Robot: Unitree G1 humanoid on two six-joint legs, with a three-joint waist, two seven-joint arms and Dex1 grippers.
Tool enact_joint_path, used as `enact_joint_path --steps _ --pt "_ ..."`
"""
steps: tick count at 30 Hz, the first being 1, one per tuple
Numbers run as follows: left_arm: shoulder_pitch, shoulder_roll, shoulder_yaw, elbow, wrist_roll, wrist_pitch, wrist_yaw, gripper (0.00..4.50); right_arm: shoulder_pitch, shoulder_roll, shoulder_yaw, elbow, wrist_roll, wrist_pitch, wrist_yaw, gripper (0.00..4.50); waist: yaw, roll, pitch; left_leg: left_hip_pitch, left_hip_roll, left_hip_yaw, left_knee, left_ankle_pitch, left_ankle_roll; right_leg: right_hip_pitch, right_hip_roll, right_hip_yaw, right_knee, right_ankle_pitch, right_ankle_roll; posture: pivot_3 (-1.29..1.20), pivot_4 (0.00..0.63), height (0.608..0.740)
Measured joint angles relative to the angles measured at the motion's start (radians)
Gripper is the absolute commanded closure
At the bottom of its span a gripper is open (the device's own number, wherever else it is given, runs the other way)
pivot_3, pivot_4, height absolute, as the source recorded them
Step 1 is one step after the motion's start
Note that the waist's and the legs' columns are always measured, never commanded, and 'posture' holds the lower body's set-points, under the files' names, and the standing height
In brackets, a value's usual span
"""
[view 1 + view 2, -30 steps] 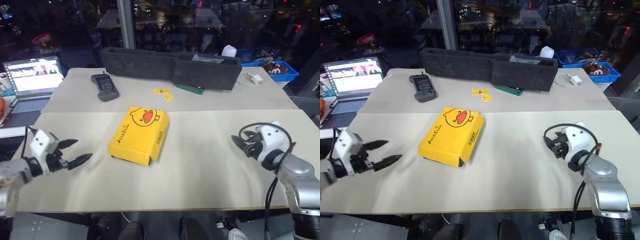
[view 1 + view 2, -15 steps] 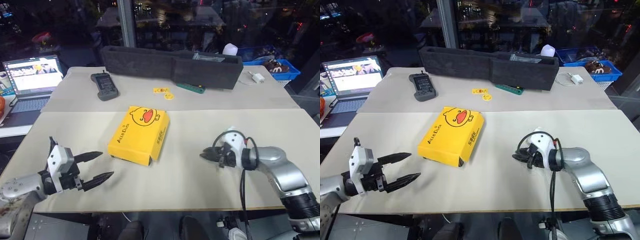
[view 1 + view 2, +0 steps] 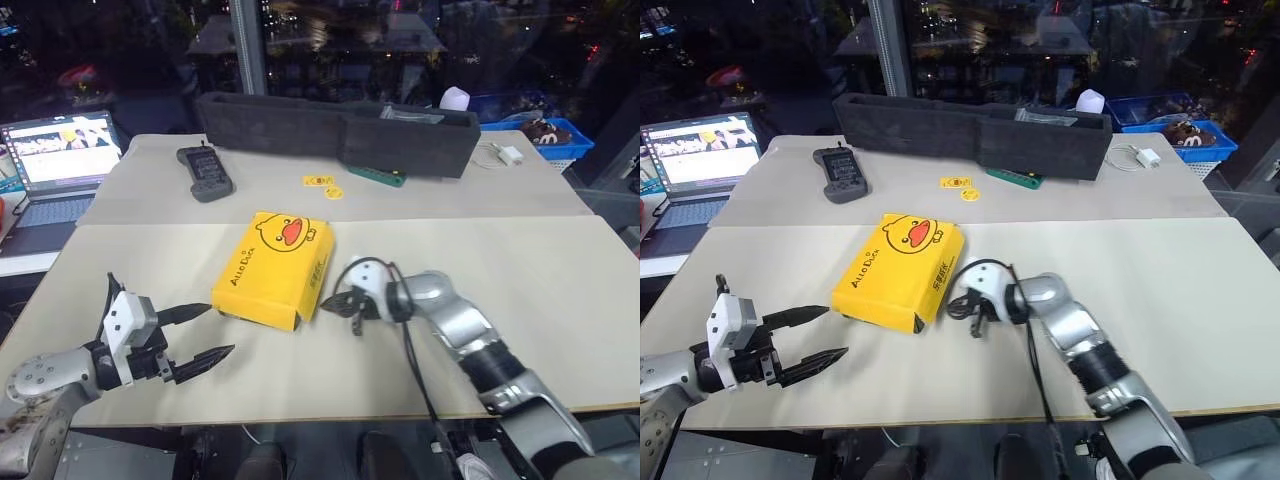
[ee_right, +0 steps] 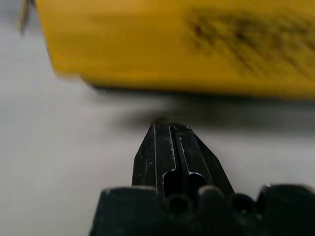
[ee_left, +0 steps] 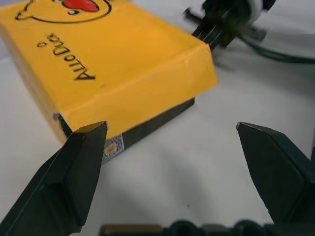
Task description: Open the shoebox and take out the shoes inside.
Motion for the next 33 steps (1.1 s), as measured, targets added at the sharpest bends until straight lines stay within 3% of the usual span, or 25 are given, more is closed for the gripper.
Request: enact_joint_path --steps 7,15,22,26,29,33 --pt "-0.001 0.0 0.0 0.001 0.002 0.0 0.007 0.0 -0.066 0.059 -0.015 0.072 -0.02 -0.028 -0.018 4.41 -0.009 0.0 0.0 0.001 0.005 0.0 0.0 0.0 0.0 -0.001 0.005 0.0 0.001 0.001 -0.002 0.0 0.15 0.74" --pt "-0.019 0.0 -0.012 0.005 0.01 0.001 0.019 0.0 -0.135 0.061 -0.07 -0.005 0.015 0.017 0.021 4.41 -0.013 0.001 0.001 0.002 0.013 0.0 0.0 -0.001 -0.001 -0.002 0.015 0.0 0.002 0.002 -0.01 0.0 0.15 0.74" --pt "-0.05 0.0 -0.038 0.038 0.017 0.0 0.013 0.0 -0.516 0.282 -0.211 0.021 0.108 0.048 -0.088 4.41 -0.034 0.004 0.003 0.005 0.023 0.001 -0.008 0.0 -0.001 -0.006 0.024 0.0 0.004 0.002 -0.019 0.0 0.15 0.74" --pt "-0.082 -0.001 -0.06 0.049 0.024 0.001 0.016 0.0 -0.732 0.431 -0.256 0.19 0.078 -0.113 -0.267 4.41 -0.029 0.003 0.002 0.008 0.027 0.001 -0.014 -0.001 -0.001 -0.007 0.028 -0.001 0.005 0.001 -0.026 0.0 0.15 0.74" --pt "-0.09 -0.004 -0.076 0.045 0.024 0.004 0.021 0.0 -0.663 0.451 -0.214 0.248 0.052 -0.155 -0.269 4.41 -0.022 0.001 0.001 0.007 0.027 0.001 -0.013 -0.001 -0.001 -0.006 0.028 -0.001 0.004 0.001 -0.026 0.0 0.15 0.74" --pt "-0.075 -0.004 -0.071 0.045 0.024 0.006 0.026 0.0 -0.546 0.349 -0.157 0.273 0.011 -0.155 -0.177 4.41 -0.016 -0.002 0.002 0.004 0.026 0.001 -0.01 0.001 -0.003 -0.007 0.028 0.0 0.002 0.002 -0.024 0.0 0.15 0.74"
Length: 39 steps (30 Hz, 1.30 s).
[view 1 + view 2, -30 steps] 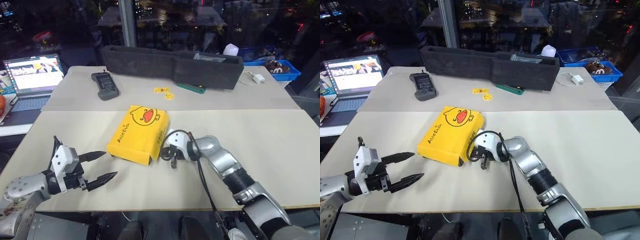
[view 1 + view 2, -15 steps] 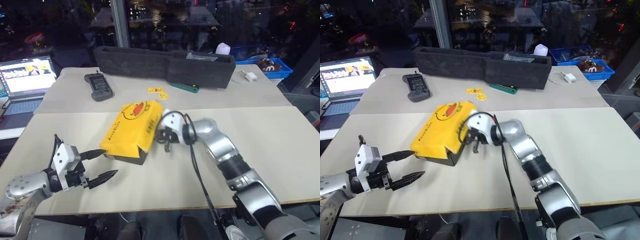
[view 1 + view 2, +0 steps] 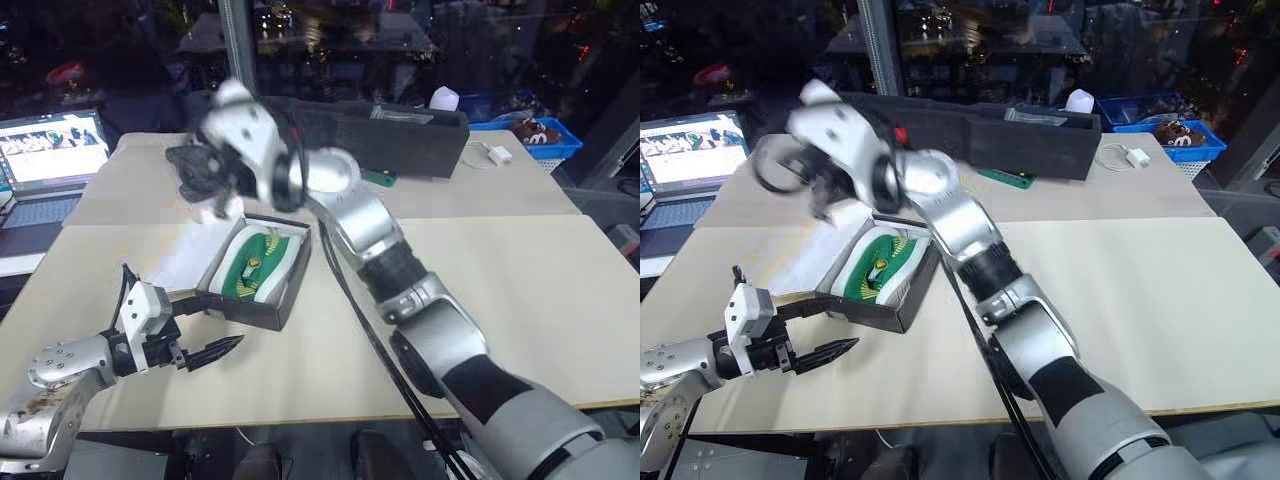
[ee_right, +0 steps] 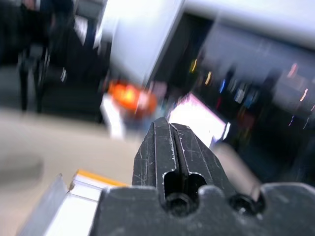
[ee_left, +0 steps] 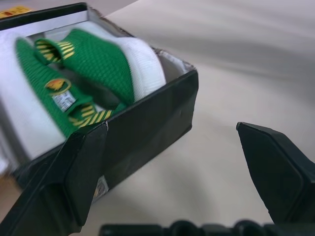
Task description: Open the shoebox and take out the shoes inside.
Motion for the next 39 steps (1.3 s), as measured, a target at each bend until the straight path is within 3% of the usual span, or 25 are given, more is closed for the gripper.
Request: enact_joint_path --steps 5,8,12,19,31,39 --pt "0.008 0.0 0.003 -0.002 -0.001 0.0 0.006 0.0 0.018 -0.104 0.072 -0.023 -0.031 -0.03 0.172 4.41 -0.017 0.0 0.0 0.001 0.004 0.0 -0.002 0.0 0.0 -0.004 0.005 0.002 0.004 0.001 -0.005 0.0 0.15 0.74" --pt "0.015 0.0 0.004 -0.005 -0.004 0.0 0.006 0.0 0.015 -0.143 0.132 -0.016 -0.073 -0.091 0.263 3.7 -0.02 0.0 0.0 0.001 0.006 0.001 -0.003 0.0 0.0 -0.007 0.007 0.003 0.007 0.0 -0.006 0.0 0.15 0.74" --pt "0.014 0.005 0.008 -0.002 -0.005 -0.001 0.004 0.0 -0.007 -0.179 0.23 0.022 -0.136 -0.247 0.408 2.34 -0.019 0.0 0.0 0.002 0.006 0.002 -0.002 0.0 0.0 -0.008 0.007 0.004 0.011 -0.002 -0.005 0.0 0.15 0.74" --pt "0.018 0.006 0.01 -0.005 -0.005 -0.002 0.007 0.0 -0.042 -0.185 0.303 0.067 -0.206 -0.488 0.507 0.04 -0.017 0.0 0.0 0.002 0.005 0.003 -0.003 0.0 0.0 -0.008 0.007 0.005 0.011 -0.002 -0.005 0.0 0.15 0.74" --pt "0.074 -0.001 0.027 -0.05 -0.019 0.001 0.026 0.0 -0.12 -0.132 0.334 0.265 -0.312 -0.683 0.464 0.04 -0.016 0.0 0.0 0.003 0.006 0.004 -0.003 0.0 0.0 -0.009 0.007 0.007 0.012 -0.001 -0.009 0.0 0.15 0.74" --pt "0.091 -0.003 0.031 -0.063 -0.025 0.002 0.042 0.0 -0.192 -0.147 0.275 0.264 -0.221 -0.635 0.597 0.04 -0.016 0.0 0.0 0.003 0.006 0.004 -0.003 0.0 0.0 -0.009 0.007 0.007 0.012 -0.001 -0.008 0.0 0.15 0.74"
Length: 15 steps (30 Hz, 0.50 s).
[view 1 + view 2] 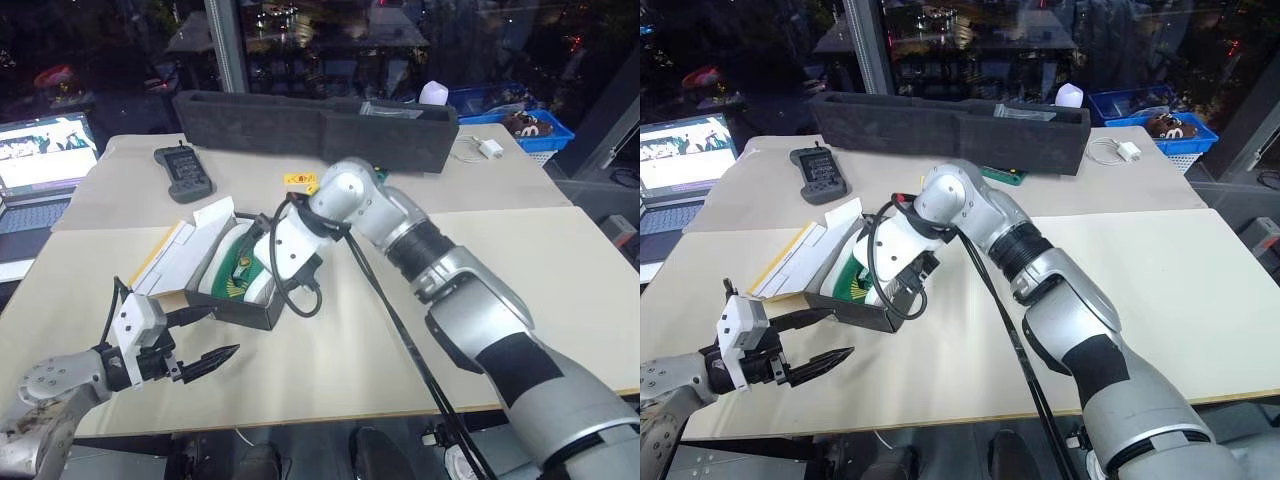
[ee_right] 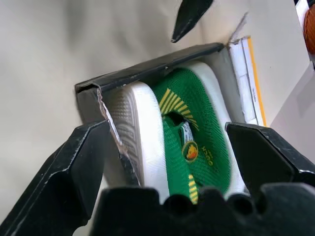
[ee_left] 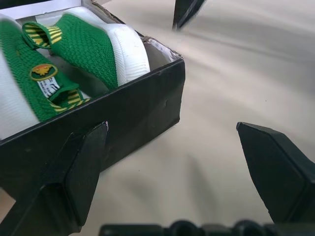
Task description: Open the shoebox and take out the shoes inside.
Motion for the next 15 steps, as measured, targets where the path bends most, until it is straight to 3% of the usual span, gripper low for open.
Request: enact_joint_path --steps 15 --pt "0.01 -0.009 0.004 -0.028 -0.005 0.023 0.021 0.0 -0.004 0.106 0.023 0.253 -0.15 -0.04 -0.213 0.04 0.001 0.0 0.0 0.001 0.0 0.001 -0.001 0.0 0.0 0.0 0.0 0.001 0.0 0.0 -0.001 0.0 0.15 0.74"
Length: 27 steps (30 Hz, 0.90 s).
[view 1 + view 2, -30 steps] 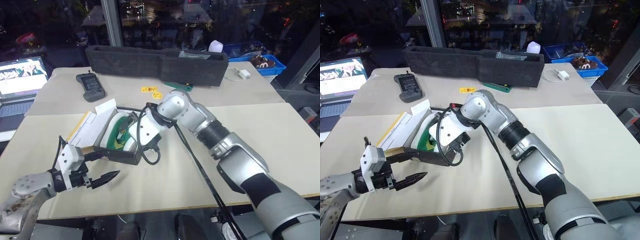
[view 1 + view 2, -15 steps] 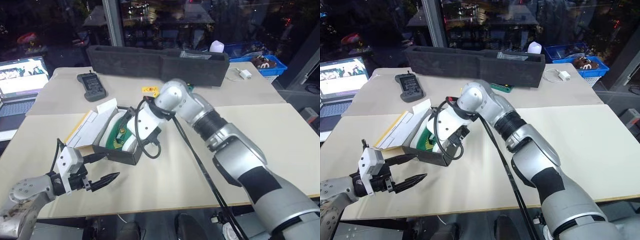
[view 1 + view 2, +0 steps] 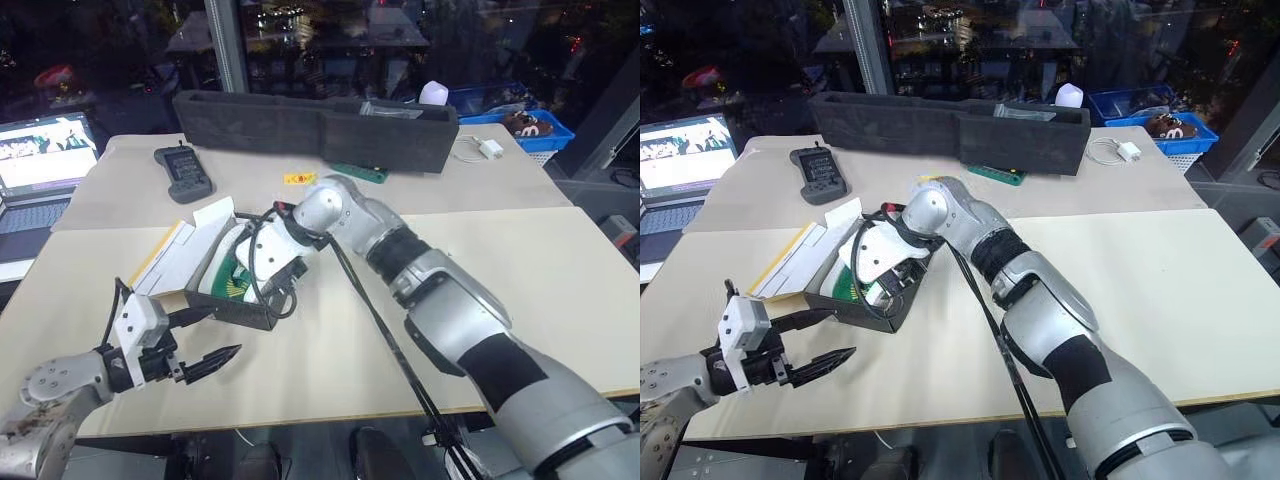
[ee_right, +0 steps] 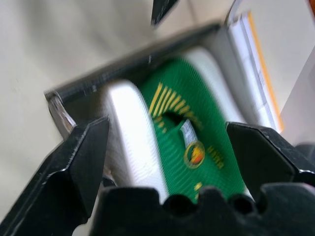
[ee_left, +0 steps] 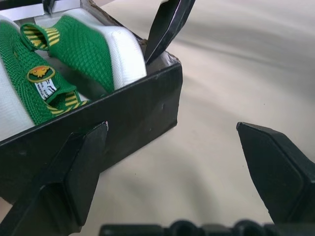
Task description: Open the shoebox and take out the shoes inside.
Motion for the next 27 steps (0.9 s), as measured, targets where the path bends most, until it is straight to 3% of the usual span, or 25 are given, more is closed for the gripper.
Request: enact_joint_path --steps 6,9,17,20,27 --pt "0.006 -0.002 0.002 -0.015 0.0 0.013 0.011 0.0 0.0 0.001 0.004 0.017 -0.028 -0.057 -0.026 0.04 0.0 0.0 0.0 0.002 0.0 0.0 0.0 0.0 0.0 0.002 0.0 0.0 0.001 -0.001 0.003 0.0 0.15 0.74" --pt "0.008 -0.003 0.002 -0.015 0.0 0.014 0.013 0.0 0.001 0.006 0.004 0.017 -0.029 -0.061 -0.017 0.75 0.0 0.0 0.0 0.002 0.0 0.0 0.0 0.0 0.0 0.002 0.0 0.0 0.001 -0.002 0.002 0.0 0.15 0.74" --pt "0.006 -0.003 0.002 -0.015 0.0 0.015 0.015 0.0 0.04 0.01 -0.001 0.006 -0.023 -0.07 0.053 3.52 0.0 0.0 0.0 0.002 0.0 0.0 0.0 0.0 0.0 0.002 0.0 0.0 0.001 -0.001 0.002 0.0 0.15 0.74" --pt "0.001 -0.004 0.002 -0.015 0.0 0.016 0.018 0.0 0.044 0.009 -0.001 -0.005 -0.015 -0.059 0.085 4.28 0.0 0.0 0.0 0.002 0.0 0.0 0.0 0.0 0.0 0.001 0.0 0.0 0.001 -0.001 0.002 0.0 0.15 0.74" --pt "-0.006 -0.01 -0.027 -0.043 0.001 0.018 0.023 0.0 0.055 0.005 -0.003 -0.026 -0.014 -0.054 0.088 4.28 -0.002 0.0 0.0 0.002 0.0 0.0 0.0 0.0 0.0 0.001 0.0 0.0 0.001 -0.001 0.002 0.0 0.15 0.74"
